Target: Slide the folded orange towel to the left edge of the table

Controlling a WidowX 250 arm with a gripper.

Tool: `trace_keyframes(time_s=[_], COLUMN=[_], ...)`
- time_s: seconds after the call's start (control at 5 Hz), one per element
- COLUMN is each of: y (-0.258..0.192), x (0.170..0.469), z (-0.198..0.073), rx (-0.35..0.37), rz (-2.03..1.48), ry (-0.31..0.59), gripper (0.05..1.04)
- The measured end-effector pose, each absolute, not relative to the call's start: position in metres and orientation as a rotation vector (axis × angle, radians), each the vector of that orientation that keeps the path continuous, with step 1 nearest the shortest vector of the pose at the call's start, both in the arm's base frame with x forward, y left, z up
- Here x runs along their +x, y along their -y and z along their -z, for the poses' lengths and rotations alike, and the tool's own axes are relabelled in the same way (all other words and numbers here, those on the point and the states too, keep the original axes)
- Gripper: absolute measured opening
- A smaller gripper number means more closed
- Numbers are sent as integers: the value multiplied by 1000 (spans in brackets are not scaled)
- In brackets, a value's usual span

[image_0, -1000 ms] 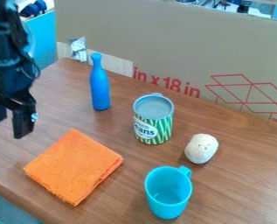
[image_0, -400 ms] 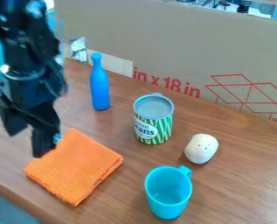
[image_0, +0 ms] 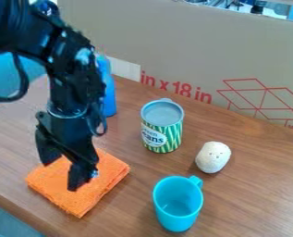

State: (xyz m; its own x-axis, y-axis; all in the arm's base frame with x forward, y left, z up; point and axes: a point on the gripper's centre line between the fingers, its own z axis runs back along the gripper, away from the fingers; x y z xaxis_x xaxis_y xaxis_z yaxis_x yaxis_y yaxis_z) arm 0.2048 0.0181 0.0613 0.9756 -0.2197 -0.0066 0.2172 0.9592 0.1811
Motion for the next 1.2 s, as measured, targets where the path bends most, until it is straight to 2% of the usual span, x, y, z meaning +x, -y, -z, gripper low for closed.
trace_keyframes(time_s=[0.4, 0.6, 0.8, 1.0, 1.2], y=[-13, -20, -33, -39, -69], x=[208, 215, 224, 235, 245], z=[-50, -35, -26, -17, -12], rx=[214, 219, 216, 184, 180], rz=[224, 218, 196, 191, 103], ry=[-4, -7, -13, 30, 17], gripper=[1002, 1002, 1002, 1003, 1003])
